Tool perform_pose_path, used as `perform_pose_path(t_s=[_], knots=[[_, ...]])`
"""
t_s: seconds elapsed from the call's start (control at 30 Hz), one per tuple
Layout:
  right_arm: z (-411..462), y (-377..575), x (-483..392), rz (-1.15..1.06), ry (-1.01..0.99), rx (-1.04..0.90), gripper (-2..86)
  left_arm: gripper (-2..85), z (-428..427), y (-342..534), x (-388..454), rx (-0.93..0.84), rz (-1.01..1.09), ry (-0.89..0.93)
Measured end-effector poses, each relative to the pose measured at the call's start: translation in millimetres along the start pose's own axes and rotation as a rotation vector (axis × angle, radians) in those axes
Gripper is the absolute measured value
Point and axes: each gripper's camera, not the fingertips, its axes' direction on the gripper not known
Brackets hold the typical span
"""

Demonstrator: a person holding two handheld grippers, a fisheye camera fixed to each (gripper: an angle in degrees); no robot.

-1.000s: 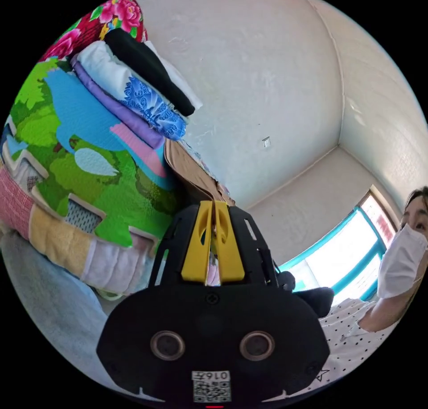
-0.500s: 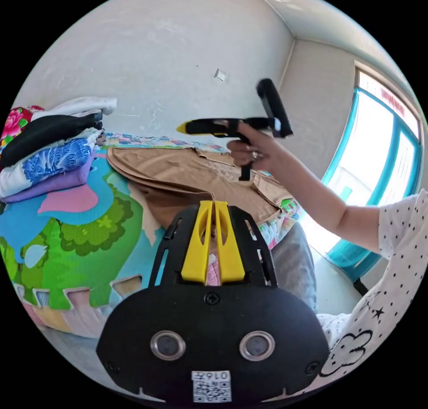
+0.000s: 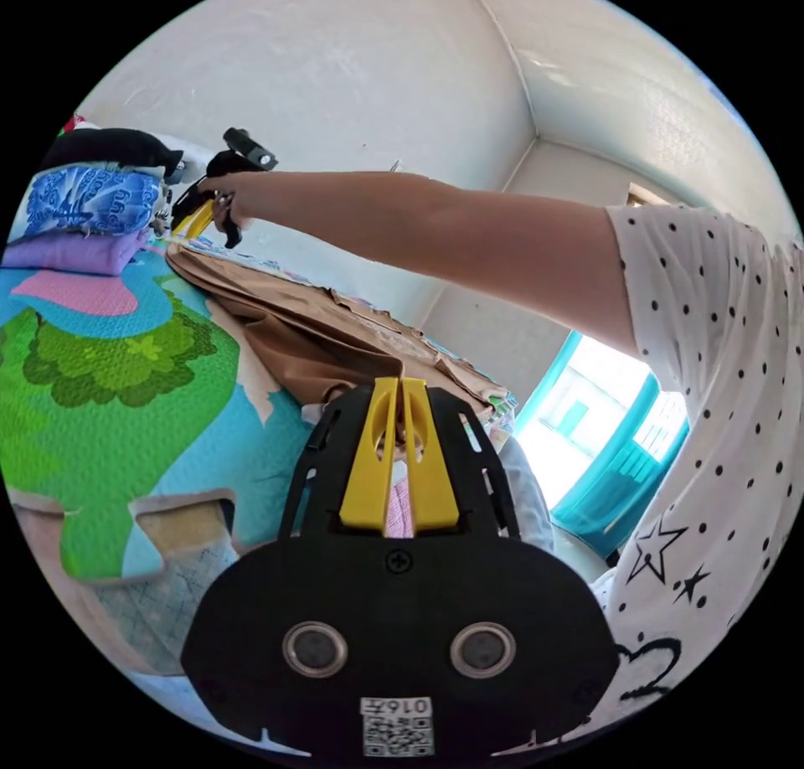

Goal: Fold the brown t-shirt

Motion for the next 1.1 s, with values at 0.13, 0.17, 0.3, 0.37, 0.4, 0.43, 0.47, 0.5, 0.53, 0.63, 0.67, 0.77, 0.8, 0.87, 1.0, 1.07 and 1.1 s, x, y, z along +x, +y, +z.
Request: perform_pose_path(t_s=[0.13, 0.17, 0.3, 0.37, 0.4, 0.43, 0.47, 0.5, 0.53, 0.63, 0.67, 0.77, 0.8, 0.87, 1.0, 1.07, 1.1], knots=[[42, -84, 1, 0.041, 0.062, -0.127, 7.5, -1.0, 7, -2, 4, 0.012, -0.003, 0.025], [45, -94, 1, 0.041, 0.083, -0.136, 7.4, -1.0, 9, -2, 6, 0.014, -0.006, 0.031], [54, -138, 1, 0.013, 0.136, -0.153, 4.1, -1.0, 16, -5, 10, 0.017, -0.008, 0.042], [57, -152, -1, -0.023, 0.17, -0.172, 3.2, -1.0, 20, -6, 14, 0.022, -0.006, 0.043], [60, -161, -1, -0.043, 0.192, -0.181, 2.7, -1.0, 21, -6, 15, 0.021, -0.003, 0.042], [62, -170, -1, -0.062, 0.215, -0.195, 2.2, -1.0, 23, -7, 18, 0.019, 0.003, 0.039], [63, -174, 0, -0.067, 0.224, -0.201, 2.0, -1.0, 25, -9, 20, 0.017, 0.008, 0.039], [64, -182, 4, -0.07, 0.232, -0.209, 1.6, -1.0, 26, -9, 21, 0.015, 0.009, 0.041], [65, -189, 10, -0.07, 0.233, -0.213, 1.2, -1.0, 28, -10, 22, 0.014, 0.007, 0.045], [65, -201, 38, -0.035, 0.21, -0.206, 0.3, -1.0, 31, -12, 25, 0.015, -0.001, 0.055], [64, -201, 44, -0.039, 0.193, -0.196, 0.2, -1.0, 33, -13, 27, 0.015, -0.001, 0.056], [62, -203, 87, 0.015, 0.125, -0.18, -0.1, -1.0, 37, -15, 30, 0.017, -0.002, 0.06], [60, -202, 107, 0.042, 0.099, -0.175, -0.2, -1.0, 38, -16, 30, 0.018, -0.003, 0.062], [55, -199, 140, 0.088, 0.017, -0.147, -0.2, -1.0, 40, -17, 32, 0.02, -0.011, 0.072], [44, -183, 219, 0.2, -0.318, -0.036, -0.2, -1.0, 44, -20, 34, 0.022, -0.017, 0.081], [45, -176, 248, 0.245, -0.442, 0.004, -0.2, -1.0, 47, -21, 37, 0.021, -0.017, 0.082], [46, -171, 263, 0.271, -0.496, 0.033, -0.2, -1.0, 48, -22, 37, 0.021, -0.017, 0.082]])
